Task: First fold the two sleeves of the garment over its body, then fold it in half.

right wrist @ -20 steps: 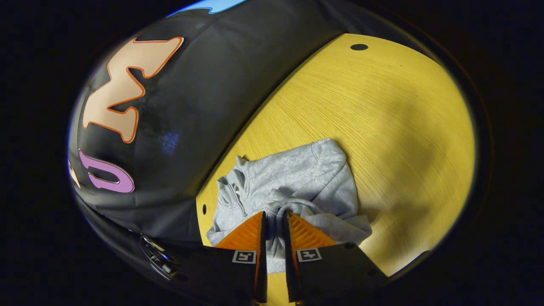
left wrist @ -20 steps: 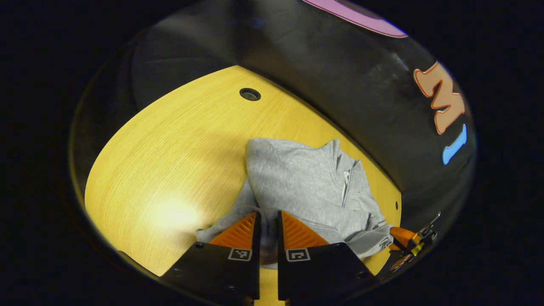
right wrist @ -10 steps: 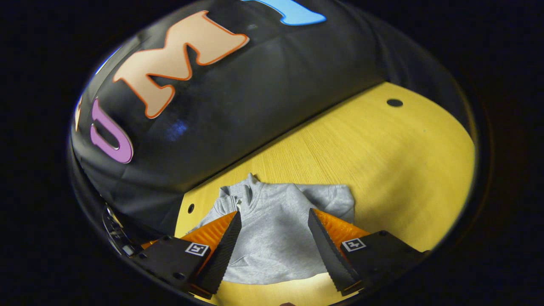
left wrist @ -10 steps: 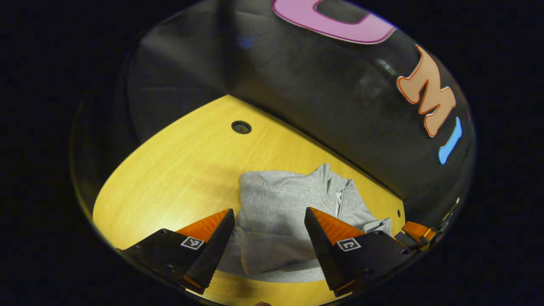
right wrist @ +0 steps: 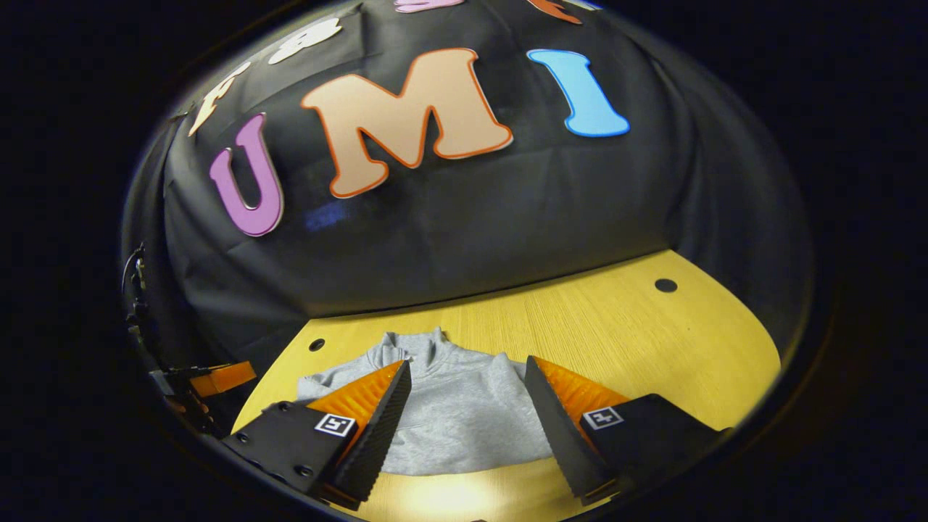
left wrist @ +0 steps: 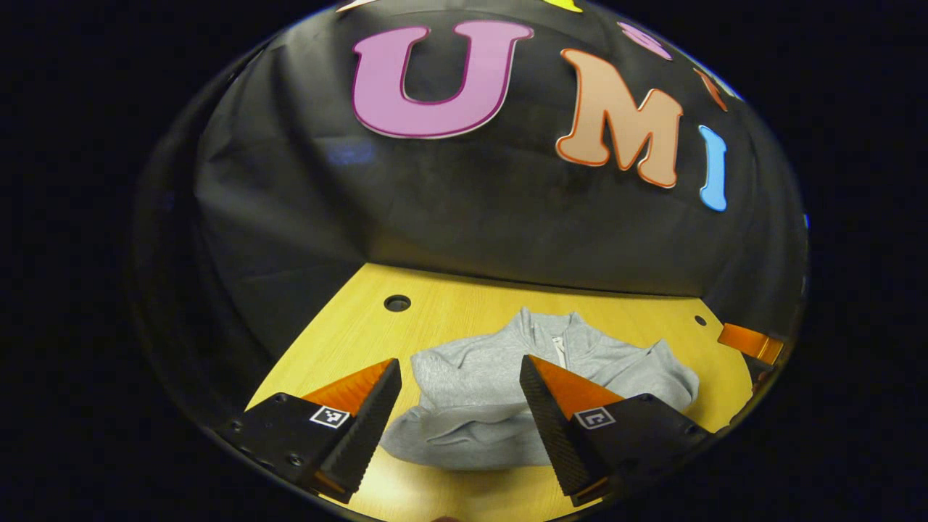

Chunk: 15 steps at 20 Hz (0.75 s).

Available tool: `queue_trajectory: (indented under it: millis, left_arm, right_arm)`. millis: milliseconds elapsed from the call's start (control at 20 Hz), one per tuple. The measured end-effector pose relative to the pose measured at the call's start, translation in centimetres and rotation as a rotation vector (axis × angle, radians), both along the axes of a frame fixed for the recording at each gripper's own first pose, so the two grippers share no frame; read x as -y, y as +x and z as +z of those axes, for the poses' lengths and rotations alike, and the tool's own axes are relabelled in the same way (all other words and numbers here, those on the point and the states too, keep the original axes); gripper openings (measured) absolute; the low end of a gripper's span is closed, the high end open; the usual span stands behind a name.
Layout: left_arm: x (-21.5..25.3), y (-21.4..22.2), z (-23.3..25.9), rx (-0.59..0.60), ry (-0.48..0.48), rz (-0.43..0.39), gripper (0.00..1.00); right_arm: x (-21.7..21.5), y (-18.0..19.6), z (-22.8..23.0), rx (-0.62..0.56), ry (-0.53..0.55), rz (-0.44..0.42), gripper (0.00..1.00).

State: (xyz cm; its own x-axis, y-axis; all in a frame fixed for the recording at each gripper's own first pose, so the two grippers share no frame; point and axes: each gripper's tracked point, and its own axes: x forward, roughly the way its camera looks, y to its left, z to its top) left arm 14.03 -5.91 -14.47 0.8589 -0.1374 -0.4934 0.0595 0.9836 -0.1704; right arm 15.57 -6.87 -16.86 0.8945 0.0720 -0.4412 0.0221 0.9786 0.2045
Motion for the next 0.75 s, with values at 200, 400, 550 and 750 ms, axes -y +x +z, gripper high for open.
queue_trajectory:
  millis: [200,400,550,750]
  left_arm:
    - [-0.3,-2.0,2.7,0.094,0.067,0.003,0.95]
    - [-1.4,-4.7,4.5,0.13,0.098,0.033,0.95]
    - [-1.7,-5.6,5.7,0.154,0.104,0.046,0.95]
    - [-2.1,-6.1,6.7,0.185,0.127,0.054,0.95]
  right_arm:
    - [-0.5,-2.7,3.2,0.16,-0.188,0.028,0.98]
    - [-2.8,-5.5,4.8,0.244,-0.238,0.076,0.99]
    - [-3.4,-6.4,4.5,0.22,-0.2,0.081,0.99]
    - [-3.1,-6.2,4.3,0.224,-0.168,0.059,0.99]
